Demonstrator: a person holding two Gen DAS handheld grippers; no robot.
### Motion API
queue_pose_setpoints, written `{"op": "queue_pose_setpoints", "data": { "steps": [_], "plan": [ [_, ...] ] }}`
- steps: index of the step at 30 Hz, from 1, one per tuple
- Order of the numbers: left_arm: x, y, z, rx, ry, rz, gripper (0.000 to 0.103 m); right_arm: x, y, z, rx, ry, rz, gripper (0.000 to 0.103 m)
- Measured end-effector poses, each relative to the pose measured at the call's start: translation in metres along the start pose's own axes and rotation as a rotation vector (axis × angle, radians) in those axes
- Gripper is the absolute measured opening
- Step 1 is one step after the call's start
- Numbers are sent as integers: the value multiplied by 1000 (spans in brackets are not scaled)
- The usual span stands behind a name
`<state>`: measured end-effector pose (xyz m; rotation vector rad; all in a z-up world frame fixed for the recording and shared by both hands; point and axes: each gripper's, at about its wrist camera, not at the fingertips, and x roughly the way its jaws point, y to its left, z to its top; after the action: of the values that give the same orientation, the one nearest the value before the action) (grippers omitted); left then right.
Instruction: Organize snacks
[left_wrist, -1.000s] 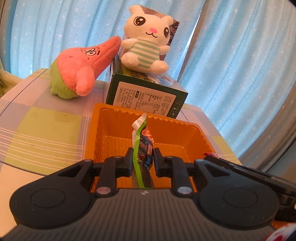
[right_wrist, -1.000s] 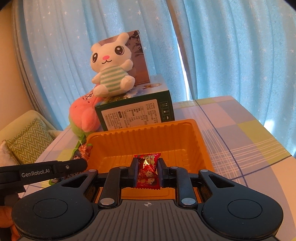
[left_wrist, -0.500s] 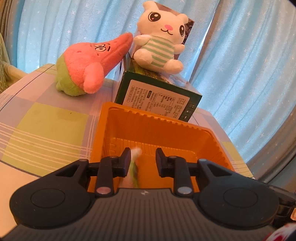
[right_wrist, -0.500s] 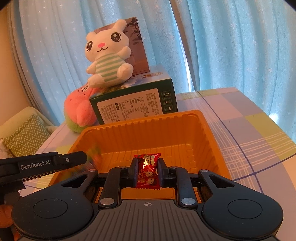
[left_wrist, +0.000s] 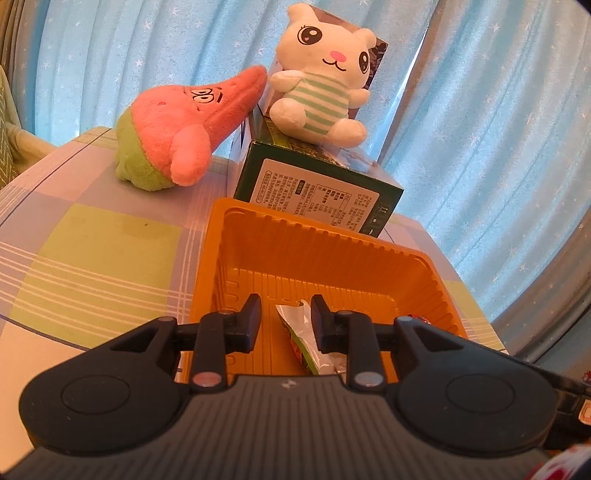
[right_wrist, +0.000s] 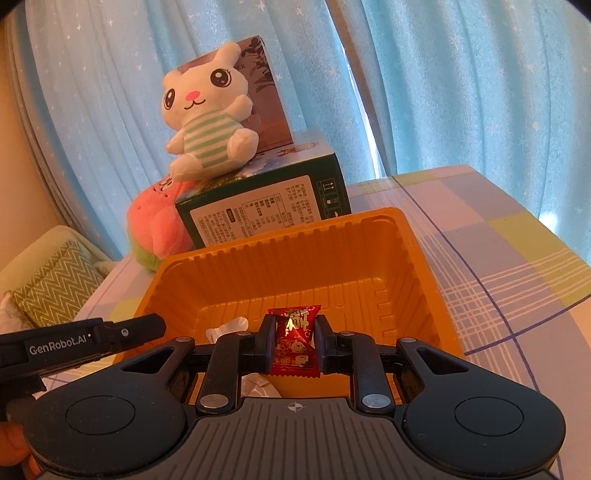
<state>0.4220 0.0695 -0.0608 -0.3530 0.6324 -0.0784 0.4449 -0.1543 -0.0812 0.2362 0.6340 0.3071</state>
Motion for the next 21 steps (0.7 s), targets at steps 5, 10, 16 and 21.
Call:
{"op": "queue_pose_setpoints", "data": {
  "steps": [5,10,16,21],
  "plan": [
    [1,1,-1,5,4,3,26,-4,-8,0,37,-30,-16,71],
    [0,0,-1,11,0,6,26,-8,-12,2,47,-43,-32,71],
    [-7,-5,-3,40,-13,10,30,-18,-10,2,26,-65,-49,71],
    [-18,-12,-3,70,-30,16,33,-39,-6,2,0,-98,-61,71]
  ]
}}
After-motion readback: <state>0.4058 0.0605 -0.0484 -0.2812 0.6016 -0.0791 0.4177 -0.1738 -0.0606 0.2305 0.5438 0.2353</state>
